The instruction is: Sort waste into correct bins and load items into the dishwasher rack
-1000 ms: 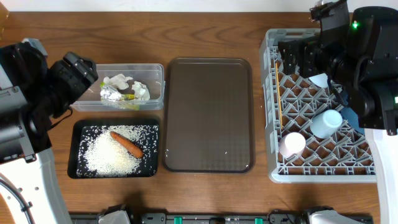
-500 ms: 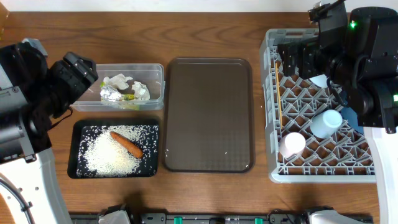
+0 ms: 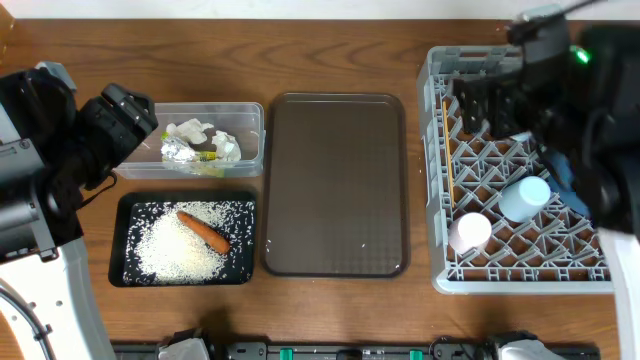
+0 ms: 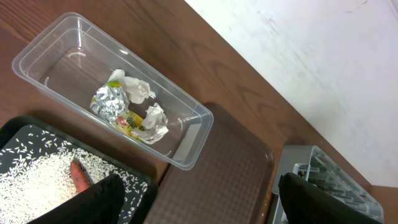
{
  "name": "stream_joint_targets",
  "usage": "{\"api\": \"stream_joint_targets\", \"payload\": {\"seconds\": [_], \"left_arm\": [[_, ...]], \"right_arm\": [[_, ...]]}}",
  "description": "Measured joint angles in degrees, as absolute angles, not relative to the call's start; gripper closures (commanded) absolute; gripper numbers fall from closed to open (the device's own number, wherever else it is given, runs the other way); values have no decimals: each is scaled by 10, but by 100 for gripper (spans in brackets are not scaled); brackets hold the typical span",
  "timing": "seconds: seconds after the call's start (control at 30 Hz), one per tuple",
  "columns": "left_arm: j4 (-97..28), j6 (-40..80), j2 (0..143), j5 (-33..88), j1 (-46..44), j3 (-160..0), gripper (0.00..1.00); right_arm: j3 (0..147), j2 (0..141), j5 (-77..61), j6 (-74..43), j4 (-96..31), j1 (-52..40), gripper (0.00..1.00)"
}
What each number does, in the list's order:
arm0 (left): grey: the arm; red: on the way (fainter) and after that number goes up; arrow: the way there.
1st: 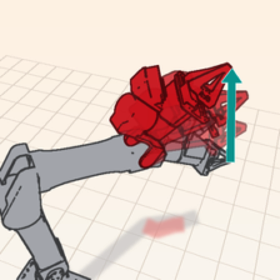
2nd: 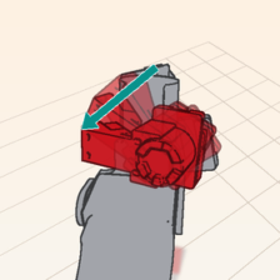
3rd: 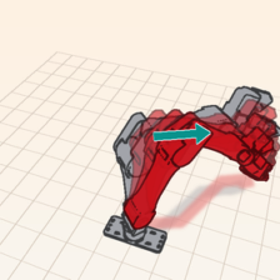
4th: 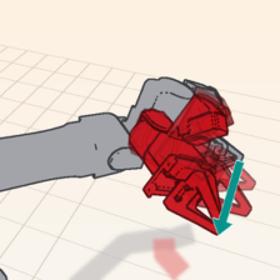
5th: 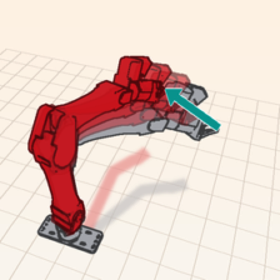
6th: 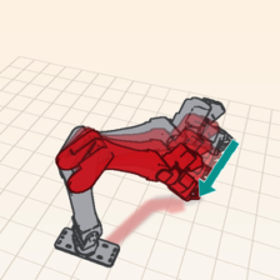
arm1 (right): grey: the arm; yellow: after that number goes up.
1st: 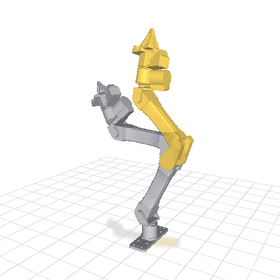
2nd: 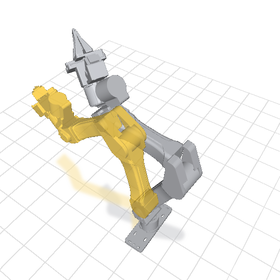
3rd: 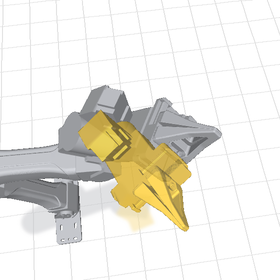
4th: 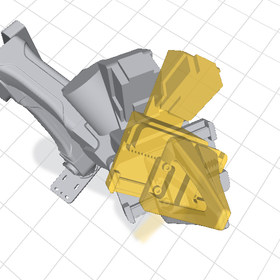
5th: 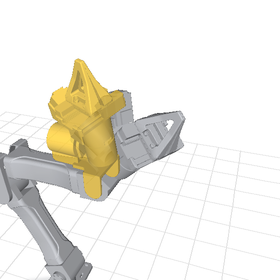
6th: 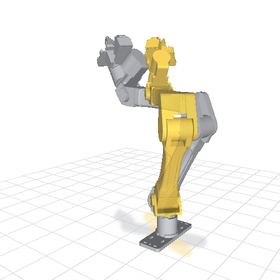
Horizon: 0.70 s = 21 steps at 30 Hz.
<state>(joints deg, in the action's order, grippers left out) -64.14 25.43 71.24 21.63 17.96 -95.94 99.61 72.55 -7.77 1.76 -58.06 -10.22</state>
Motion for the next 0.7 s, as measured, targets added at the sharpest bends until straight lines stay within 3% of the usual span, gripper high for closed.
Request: {"api": "stream_joint_targets", "payload": {"seconds": [0.27, 0.7], "left_arm": [[-641, 254, 712, 216, 180, -959, 18], [-641, 254, 712, 216, 180, -959, 18]], "right_arm": [[886, 488, -81, 18, -517, -119, 1], [497, 100, -82, 18, -373, -119, 1]]}}
